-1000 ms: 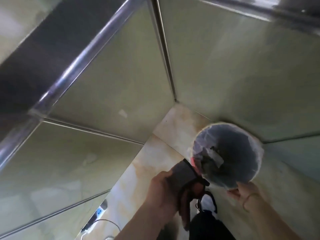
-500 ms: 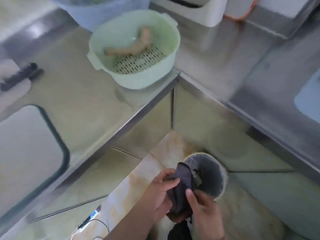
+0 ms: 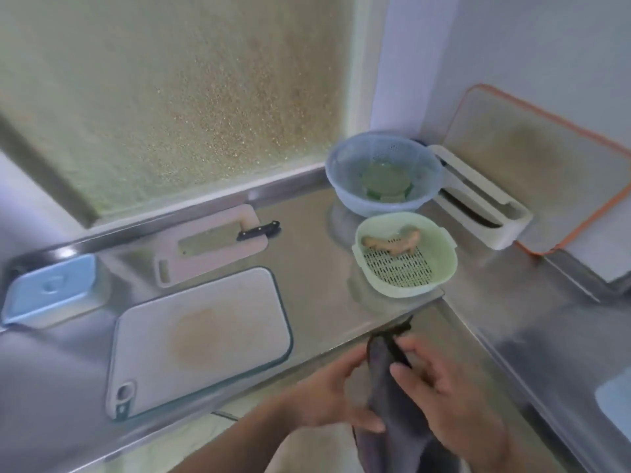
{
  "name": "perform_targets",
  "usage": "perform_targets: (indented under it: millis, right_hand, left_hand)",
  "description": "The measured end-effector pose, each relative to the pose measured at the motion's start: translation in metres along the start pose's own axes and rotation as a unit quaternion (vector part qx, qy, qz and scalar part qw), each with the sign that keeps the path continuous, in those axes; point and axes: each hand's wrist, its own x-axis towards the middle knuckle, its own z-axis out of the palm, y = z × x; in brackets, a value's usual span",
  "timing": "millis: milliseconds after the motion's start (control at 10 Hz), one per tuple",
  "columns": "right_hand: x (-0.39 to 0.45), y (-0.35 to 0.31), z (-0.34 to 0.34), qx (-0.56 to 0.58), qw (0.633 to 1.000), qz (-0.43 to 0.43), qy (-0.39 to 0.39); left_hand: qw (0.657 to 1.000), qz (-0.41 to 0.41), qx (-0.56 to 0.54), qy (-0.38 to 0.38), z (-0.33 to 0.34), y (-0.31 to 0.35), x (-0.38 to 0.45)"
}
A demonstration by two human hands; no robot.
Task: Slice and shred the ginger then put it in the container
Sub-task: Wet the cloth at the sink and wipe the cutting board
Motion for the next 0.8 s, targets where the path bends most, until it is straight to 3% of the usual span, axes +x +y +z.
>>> perform_targets:
  millis: [100, 200, 300, 400, 500, 600, 700, 800]
  right_hand:
    - [0.034, -0.042, 0.001, 0.009, 1.000, 0.002, -0.027]
    - [0.079, -0.054, 0.002, 0.121, 0.989, 0.008, 0.089]
    - [0.104, -0.022, 0.055, 0.360, 0.923, 0.103, 0.090]
    - [0.122, 0.013, 0.111, 0.465, 0.874, -0.108, 0.089]
    - [0.145, 0.081, 0.149, 0.598, 0.785, -0.117, -0.108]
    - [0.147, 0.042, 0.179, 0.593, 0.788, 0.163, 0.032]
    - [0.170, 0.012, 0.180, 0.383, 0.889, 0.243, 0.058]
    - [0.185, 0.016, 0.157, 0.315, 0.917, 0.222, 0.098]
  left_hand:
    - [0.989, 0.009, -0.128, -0.072, -0.034, 0.019, -0.017]
    - [0.965, 0.014, -0.250, -0.075, -0.066, 0.026, -0.030]
    - [0.925, 0.038, -0.377, -0.035, -0.096, 0.023, -0.034]
    - [0.902, 0.039, -0.429, -0.013, -0.130, 0.019, -0.038]
    - [0.874, 0.044, -0.484, -0.013, -0.170, 0.017, -0.046]
    - [0.861, 0.011, -0.508, 0.013, -0.204, 0.016, -0.060]
    - [0.845, 0.020, -0.534, 0.011, -0.224, 0.005, -0.057]
    - [0.840, 0.013, -0.538, 0.068, -0.244, 0.001, -0.055]
